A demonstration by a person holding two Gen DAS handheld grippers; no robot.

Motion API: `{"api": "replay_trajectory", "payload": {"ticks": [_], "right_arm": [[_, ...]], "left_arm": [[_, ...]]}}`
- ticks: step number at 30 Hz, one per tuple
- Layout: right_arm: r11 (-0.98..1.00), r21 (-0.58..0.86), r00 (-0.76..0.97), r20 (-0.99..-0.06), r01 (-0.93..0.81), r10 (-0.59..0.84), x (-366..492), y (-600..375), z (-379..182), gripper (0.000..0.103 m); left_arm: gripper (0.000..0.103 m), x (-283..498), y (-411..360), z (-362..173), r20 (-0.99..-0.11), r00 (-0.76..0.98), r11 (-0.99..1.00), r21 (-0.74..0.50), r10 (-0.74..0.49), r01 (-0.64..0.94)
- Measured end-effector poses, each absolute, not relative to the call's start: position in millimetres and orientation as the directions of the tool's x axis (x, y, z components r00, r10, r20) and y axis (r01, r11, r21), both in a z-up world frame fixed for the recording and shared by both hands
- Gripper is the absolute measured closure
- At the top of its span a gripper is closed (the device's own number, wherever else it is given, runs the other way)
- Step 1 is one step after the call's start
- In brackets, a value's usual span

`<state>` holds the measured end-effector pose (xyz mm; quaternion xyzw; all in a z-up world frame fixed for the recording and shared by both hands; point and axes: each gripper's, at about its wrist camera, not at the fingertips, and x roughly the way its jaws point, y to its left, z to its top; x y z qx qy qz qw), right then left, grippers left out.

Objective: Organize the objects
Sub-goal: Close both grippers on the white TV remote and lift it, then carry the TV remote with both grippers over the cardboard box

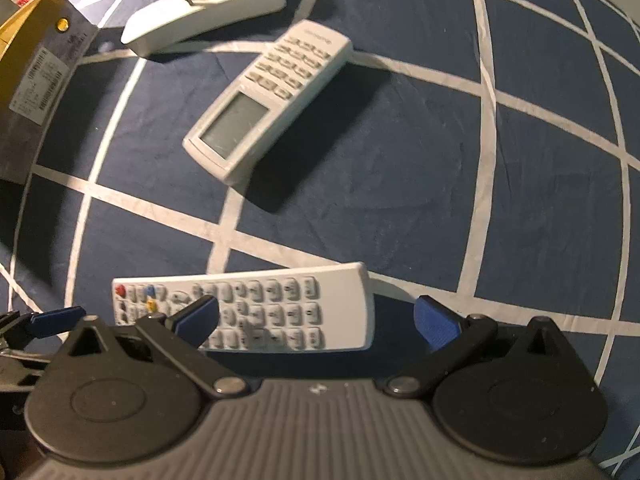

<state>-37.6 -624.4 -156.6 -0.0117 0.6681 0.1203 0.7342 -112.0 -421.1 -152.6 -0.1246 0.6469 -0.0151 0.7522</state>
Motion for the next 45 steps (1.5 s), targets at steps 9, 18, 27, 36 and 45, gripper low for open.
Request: {"api": "replay_trajectory", "payload": {"ticks": [9,18,27,36,45], "right_arm": [[0.96,0.182,0.048,-0.979,-0.214,0.197,-28,-631,-167,0.0],[0.947,0.215,0.023,-0.974,-0.24,0.227,-21,-628,-171,0.0],[0.94,0.225,0.024,-0.971,-0.257,0.239,-22,-624,-168,0.009],[0.94,0.254,0.029,-0.963,-0.229,0.267,-30,-620,-161,0.015],[0.937,0.278,0.063,-0.953,-0.21,0.297,-42,-596,-135,0.015]], "left_arm": [[0.0,-103,-437,-158,-0.963,0.156,0.959,-0.243,-0.22,-0.148],[0.0,-100,-446,-161,-0.963,0.15,0.957,-0.247,-0.225,-0.152],[0.004,-98,-447,-161,-0.961,0.149,0.954,-0.256,-0.234,-0.155],[0.008,-98,-445,-151,-0.966,0.143,0.965,-0.232,-0.214,-0.125],[0.008,-105,-425,-122,-0.968,0.168,0.974,-0.205,-0.187,-0.097]]}}
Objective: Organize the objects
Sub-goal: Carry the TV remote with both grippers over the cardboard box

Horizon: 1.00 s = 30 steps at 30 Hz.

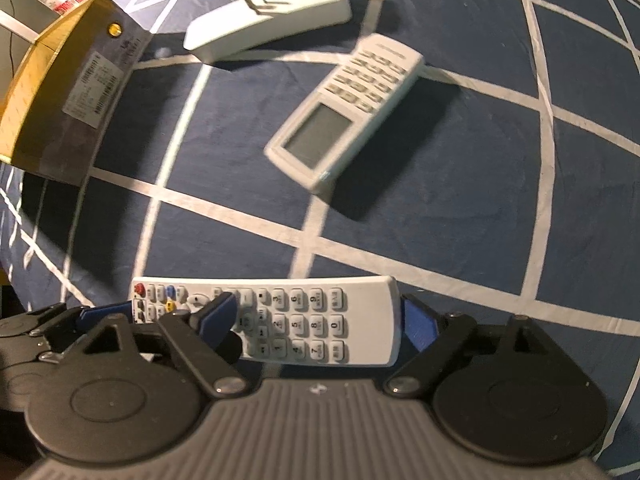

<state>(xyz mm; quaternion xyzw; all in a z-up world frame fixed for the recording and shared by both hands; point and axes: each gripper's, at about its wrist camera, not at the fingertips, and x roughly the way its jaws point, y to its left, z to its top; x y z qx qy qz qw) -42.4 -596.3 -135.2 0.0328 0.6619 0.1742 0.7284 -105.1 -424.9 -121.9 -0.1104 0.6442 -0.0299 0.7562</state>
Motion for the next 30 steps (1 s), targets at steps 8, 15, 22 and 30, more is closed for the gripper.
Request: {"api": "replay_trajectory", "payload": {"ticks": [8,15,22,30], "right_arm": [[0.936,0.291,0.11,-0.943,-0.196,0.315,-50,-563,-106,0.015],[0.942,0.3,0.148,-0.935,-0.154,0.322,-56,-527,-88,0.015],[0.948,0.304,0.19,-0.929,-0.1,0.318,-63,-486,-76,0.015],[0.946,0.32,0.232,-0.918,-0.05,0.322,-67,-449,-67,0.015]], "left_arm": [[0.008,-105,-392,-94,-0.965,0.197,0.979,-0.191,-0.176,-0.063],[0.008,-97,-353,-74,-0.962,0.212,0.984,-0.177,-0.172,-0.005],[0.008,-90,-312,-62,-0.96,0.215,0.983,-0.168,-0.179,0.069],[0.008,-83,-277,-50,-0.956,0.236,0.98,-0.149,-0.176,0.128]]}}
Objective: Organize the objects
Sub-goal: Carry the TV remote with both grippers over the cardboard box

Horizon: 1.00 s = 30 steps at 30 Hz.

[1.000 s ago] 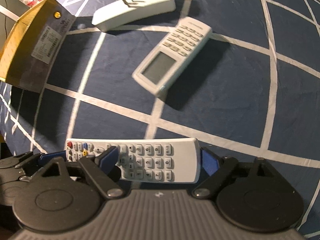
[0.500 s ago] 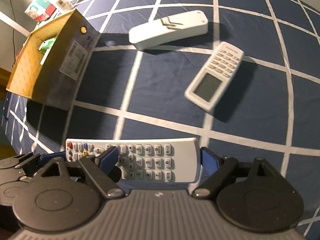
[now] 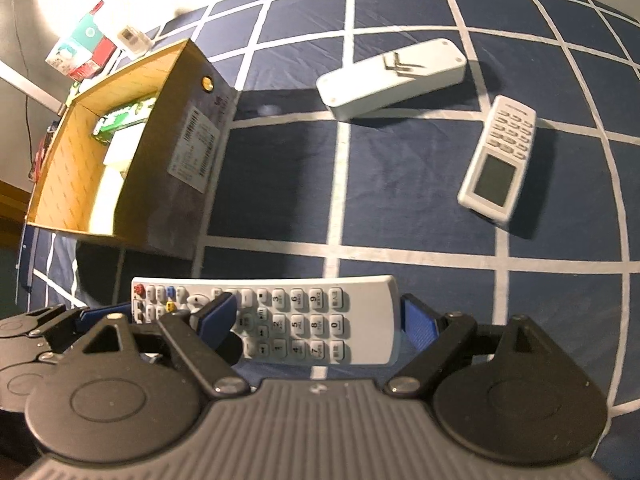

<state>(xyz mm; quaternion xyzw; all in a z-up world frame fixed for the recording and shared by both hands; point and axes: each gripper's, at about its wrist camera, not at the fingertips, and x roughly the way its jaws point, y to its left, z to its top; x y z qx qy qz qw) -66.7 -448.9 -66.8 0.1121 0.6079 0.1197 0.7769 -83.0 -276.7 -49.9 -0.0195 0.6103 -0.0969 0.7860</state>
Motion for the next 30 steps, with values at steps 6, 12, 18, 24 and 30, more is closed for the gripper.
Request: {"api": "replay_trajectory", "payload": {"ticks": [6,12,18,24,30], "right_arm": [[0.945,0.323,0.246,-0.913,-0.056,0.326,-59,-434,-58,0.015],[0.943,0.324,0.248,-0.91,-0.074,0.332,-46,-431,-53,0.015],[0.938,0.334,0.251,-0.904,-0.093,0.347,-34,-434,-48,0.015],[0.935,0.339,0.258,-0.899,-0.104,0.354,-26,-431,-44,0.015],[0.937,0.339,0.276,-0.895,-0.088,0.35,-19,-420,-36,0.015]], "left_arm": [[0.008,-74,-263,-40,-0.953,0.248,0.981,-0.144,-0.172,0.128],[0.008,-63,-263,-35,-0.953,0.254,0.984,-0.139,-0.164,0.116],[0.008,-55,-267,-29,-0.951,0.271,0.987,-0.129,-0.15,0.095],[0.008,-48,-265,-24,-0.949,0.282,0.988,-0.123,-0.143,0.089],[0.008,-37,-255,-16,-0.945,0.292,0.987,-0.12,-0.148,0.11]]}}
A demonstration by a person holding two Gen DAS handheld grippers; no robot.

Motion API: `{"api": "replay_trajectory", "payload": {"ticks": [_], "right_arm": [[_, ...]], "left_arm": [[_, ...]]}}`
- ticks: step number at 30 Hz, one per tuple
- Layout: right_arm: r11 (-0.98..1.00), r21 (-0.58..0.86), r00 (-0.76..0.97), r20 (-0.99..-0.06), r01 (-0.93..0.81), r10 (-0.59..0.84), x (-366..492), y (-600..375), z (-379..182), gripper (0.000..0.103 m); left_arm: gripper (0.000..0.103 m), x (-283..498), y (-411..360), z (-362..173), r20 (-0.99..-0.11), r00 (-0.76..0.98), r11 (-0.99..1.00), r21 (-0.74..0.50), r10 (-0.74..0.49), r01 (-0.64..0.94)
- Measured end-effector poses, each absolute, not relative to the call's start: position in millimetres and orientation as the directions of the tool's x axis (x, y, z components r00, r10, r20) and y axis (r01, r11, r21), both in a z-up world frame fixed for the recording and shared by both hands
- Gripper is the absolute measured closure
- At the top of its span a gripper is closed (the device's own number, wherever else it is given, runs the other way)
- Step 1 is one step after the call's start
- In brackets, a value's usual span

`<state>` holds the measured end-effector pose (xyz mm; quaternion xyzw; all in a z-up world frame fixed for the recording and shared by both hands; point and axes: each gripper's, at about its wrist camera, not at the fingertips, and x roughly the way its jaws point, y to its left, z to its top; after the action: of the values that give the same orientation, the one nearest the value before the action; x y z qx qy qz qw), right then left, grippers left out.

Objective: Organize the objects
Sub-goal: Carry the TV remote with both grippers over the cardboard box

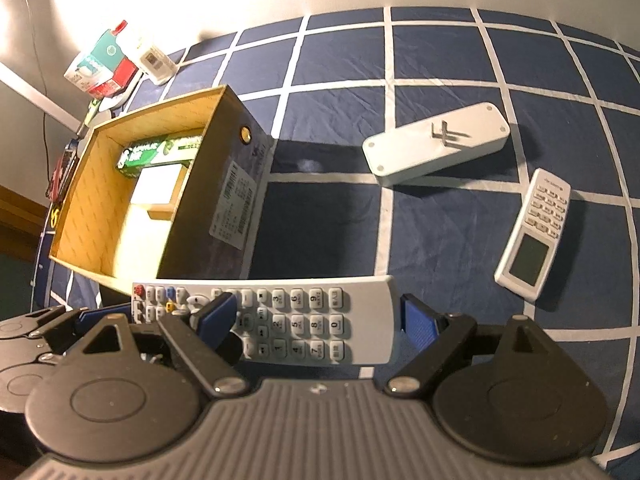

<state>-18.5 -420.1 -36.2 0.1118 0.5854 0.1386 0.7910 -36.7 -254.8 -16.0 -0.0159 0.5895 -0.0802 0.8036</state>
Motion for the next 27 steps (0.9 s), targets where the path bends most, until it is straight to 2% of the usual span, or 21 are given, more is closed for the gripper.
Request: {"api": "replay_trajectory", "payload": {"ticks": [16,27], "right_arm": [[0.943,0.332,0.36,-0.884,0.033,0.299,-6,-319,-18,0.015],[0.947,0.319,0.364,-0.888,0.05,0.28,5,-236,-19,0.015]], "left_arm": [[0.009,6,-157,-1,-0.935,0.296,0.962,-0.12,-0.193,0.247],[0.008,27,-77,-4,-0.936,0.283,0.955,-0.135,-0.21,0.262]]}}
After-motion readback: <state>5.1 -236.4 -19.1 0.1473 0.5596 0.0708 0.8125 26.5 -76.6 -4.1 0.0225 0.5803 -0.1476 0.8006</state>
